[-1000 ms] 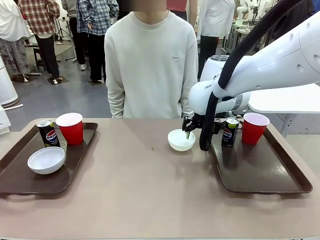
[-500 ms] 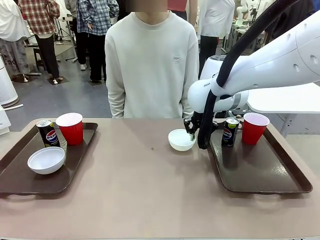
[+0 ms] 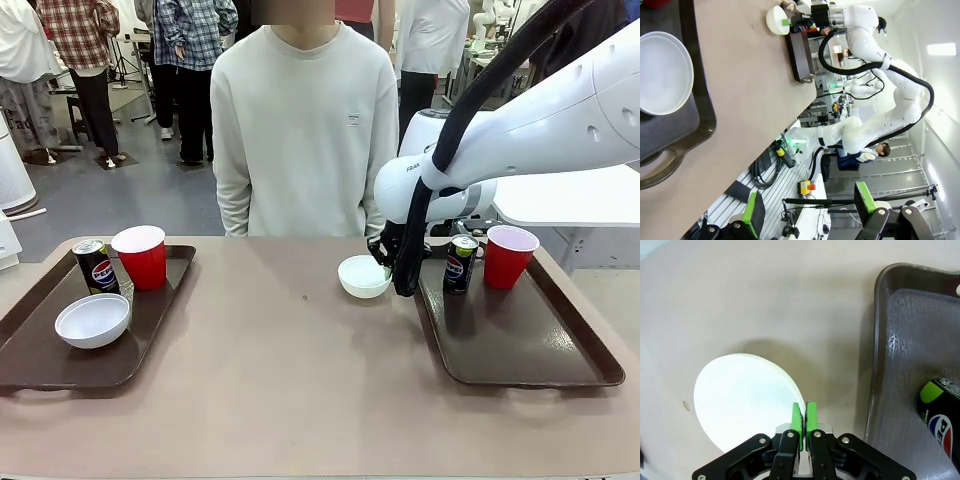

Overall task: Prepare tableware on both trays.
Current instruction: Pick up a Picnic Bowl from the table and place it on a Handle tray.

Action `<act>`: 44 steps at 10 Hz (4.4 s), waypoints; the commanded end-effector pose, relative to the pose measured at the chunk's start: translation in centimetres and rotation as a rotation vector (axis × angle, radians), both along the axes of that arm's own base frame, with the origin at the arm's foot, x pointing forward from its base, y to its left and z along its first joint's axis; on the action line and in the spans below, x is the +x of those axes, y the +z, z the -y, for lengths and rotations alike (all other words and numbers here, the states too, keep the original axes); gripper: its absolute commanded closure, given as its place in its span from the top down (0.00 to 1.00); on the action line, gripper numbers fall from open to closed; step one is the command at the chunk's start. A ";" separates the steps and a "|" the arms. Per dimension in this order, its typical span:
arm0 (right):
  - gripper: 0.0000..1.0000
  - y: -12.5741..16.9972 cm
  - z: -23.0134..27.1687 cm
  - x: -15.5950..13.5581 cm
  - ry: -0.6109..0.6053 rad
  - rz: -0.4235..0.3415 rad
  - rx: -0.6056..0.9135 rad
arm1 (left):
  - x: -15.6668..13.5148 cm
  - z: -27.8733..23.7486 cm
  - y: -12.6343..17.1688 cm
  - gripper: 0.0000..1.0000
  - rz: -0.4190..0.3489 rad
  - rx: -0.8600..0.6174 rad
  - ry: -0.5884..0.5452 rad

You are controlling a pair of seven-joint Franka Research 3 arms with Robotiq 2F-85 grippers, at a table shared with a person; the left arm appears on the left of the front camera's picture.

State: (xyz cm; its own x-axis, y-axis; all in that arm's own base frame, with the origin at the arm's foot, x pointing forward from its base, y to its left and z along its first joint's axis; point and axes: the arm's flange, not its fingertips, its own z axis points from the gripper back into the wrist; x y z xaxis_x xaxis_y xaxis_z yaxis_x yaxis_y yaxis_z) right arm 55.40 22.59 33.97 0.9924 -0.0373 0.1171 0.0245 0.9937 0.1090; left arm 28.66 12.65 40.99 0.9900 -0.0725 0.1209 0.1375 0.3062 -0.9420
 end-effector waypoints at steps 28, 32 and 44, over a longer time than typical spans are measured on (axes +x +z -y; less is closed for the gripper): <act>0.00 3.2 16.9 -5.3 0.158 -0.019 -0.077 | 0.0 -0.1 0.2 0.95 0.012 -0.017 0.004; 0.27 4.1 16.0 -6.0 0.155 -0.059 -0.110 | 0.0 -0.1 0.2 0.95 0.012 -0.017 0.004; 0.80 13.3 13.7 -18.7 0.012 -0.046 -0.171 | 0.0 -0.1 0.2 0.95 0.012 -0.017 0.004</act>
State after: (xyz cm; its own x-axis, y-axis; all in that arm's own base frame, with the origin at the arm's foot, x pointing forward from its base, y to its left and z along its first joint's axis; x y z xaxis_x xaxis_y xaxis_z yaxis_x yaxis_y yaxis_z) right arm 37.57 8.63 47.17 0.9980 -0.0066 0.0622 0.0125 0.9955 -0.0941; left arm 28.65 12.67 40.98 0.9902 -0.0725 0.1191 0.1357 0.3064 -0.9422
